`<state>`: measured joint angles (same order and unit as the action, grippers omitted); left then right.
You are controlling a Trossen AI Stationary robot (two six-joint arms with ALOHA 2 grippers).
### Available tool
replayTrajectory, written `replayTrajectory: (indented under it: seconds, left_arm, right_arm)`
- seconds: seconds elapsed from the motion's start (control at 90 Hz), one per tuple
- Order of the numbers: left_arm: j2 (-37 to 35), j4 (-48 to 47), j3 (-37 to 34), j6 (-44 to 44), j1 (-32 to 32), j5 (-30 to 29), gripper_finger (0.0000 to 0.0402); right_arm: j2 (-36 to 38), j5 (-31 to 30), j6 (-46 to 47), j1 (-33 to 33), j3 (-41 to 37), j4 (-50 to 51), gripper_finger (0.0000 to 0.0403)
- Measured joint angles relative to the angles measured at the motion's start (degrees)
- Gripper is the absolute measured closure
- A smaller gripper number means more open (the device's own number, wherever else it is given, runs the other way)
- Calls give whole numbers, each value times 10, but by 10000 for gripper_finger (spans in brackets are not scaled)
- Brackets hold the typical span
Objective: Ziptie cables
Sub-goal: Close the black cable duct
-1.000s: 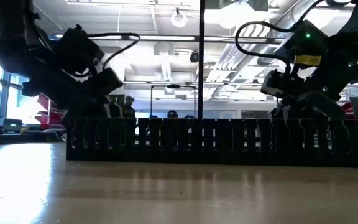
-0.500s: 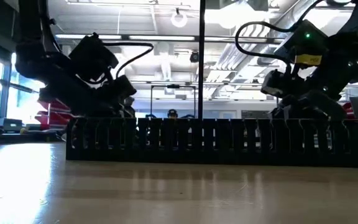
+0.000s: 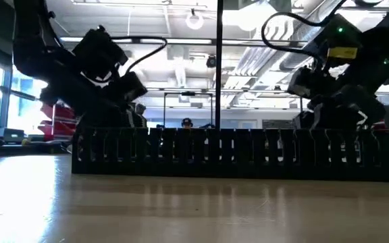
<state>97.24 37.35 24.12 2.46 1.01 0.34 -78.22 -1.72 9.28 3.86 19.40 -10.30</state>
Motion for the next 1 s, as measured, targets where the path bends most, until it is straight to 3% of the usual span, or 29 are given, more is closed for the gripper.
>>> replayTrajectory:
  seconds: [0.267,0.433,0.744,1.0]
  left_arm:
    - [-32,-90,48,13,-16,-27,188]
    - [-47,-154,94,23,-32,-36,184]
    - [-75,-334,196,1,-80,-41,182]
    - [-81,-426,277,-65,-143,-36,180]
  right_arm:
    - [44,0,-1,0,1,37,194]
    - [62,2,2,13,31,116,194]
    - [66,-34,43,97,123,277,195]
    - [66,-32,103,175,183,337,200]
